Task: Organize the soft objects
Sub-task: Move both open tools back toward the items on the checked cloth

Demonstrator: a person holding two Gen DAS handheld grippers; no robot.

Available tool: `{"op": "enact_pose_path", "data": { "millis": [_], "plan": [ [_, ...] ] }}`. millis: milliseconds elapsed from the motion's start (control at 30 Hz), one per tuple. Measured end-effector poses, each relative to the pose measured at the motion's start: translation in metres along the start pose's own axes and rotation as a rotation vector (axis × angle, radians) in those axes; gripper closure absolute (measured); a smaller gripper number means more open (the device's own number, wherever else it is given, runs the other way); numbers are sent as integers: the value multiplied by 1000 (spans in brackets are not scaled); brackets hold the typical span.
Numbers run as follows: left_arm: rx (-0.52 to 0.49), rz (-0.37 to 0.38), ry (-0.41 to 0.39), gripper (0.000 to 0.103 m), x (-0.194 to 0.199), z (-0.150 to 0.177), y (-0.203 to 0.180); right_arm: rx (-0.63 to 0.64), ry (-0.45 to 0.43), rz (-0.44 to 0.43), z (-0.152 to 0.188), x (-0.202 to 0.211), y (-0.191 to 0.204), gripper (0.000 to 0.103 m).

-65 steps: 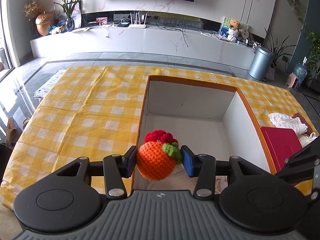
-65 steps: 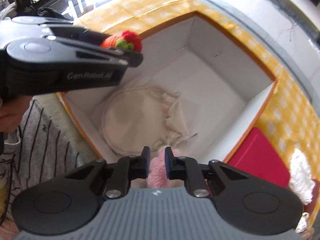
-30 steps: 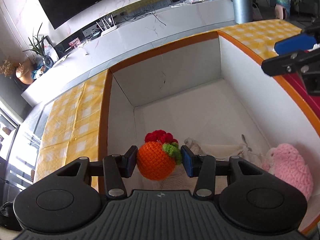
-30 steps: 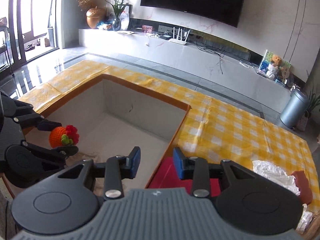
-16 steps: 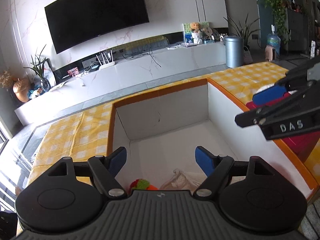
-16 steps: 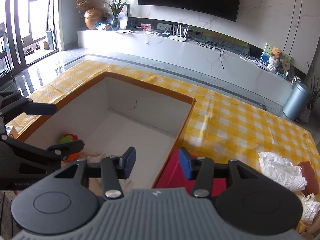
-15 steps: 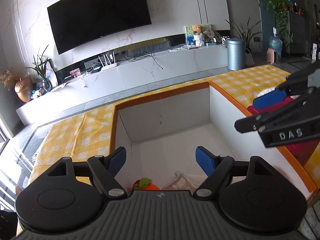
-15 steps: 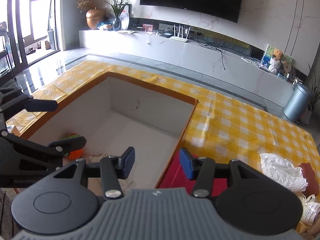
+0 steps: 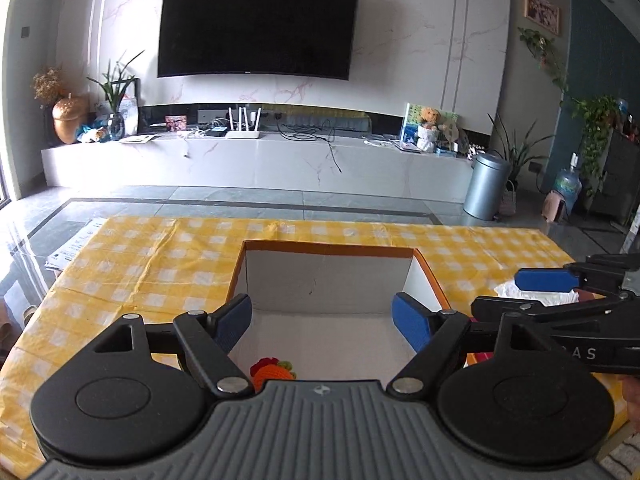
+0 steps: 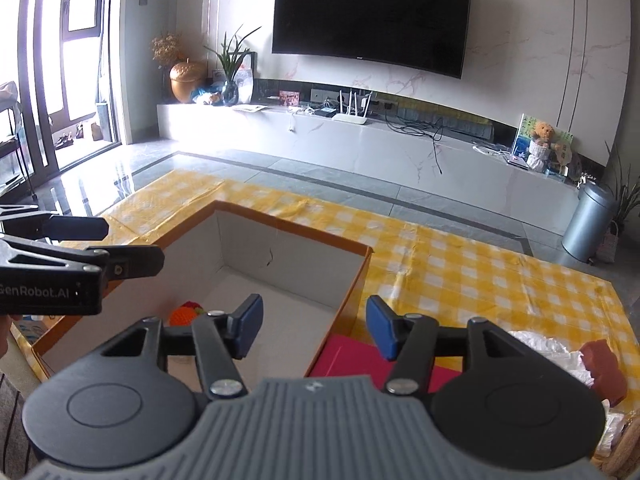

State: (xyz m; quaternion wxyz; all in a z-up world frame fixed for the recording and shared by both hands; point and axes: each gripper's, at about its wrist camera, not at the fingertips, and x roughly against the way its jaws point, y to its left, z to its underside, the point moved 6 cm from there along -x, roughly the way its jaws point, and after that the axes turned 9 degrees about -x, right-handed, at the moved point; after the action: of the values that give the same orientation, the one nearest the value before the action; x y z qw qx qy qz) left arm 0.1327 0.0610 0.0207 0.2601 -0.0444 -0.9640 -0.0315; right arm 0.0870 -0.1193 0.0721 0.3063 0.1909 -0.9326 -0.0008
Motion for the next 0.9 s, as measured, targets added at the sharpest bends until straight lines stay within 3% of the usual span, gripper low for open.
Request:
{"op": "enact_pose_path", "data": {
  "millis": [233, 367, 533, 667, 900],
  "plan": [
    [34, -32, -20, 9, 23, -11, -9, -55, -59, 15, -11, 29, -23, 39],
    [9, 9, -35, 9, 34, -19, -31, -99, -115, 6, -17, 56, -42, 35],
    [-29, 23, -58, 9, 42, -29, -63, -155, -189, 78, -24, 90, -82, 32],
    [-10, 91, -35, 9, 42, -31, -84, -254, -197, 117, -18, 105, -127, 32],
    [-194, 76, -5, 9, 28, -28, -145, -361, -172, 233, 5, 120, -194, 26]
  ]
}}
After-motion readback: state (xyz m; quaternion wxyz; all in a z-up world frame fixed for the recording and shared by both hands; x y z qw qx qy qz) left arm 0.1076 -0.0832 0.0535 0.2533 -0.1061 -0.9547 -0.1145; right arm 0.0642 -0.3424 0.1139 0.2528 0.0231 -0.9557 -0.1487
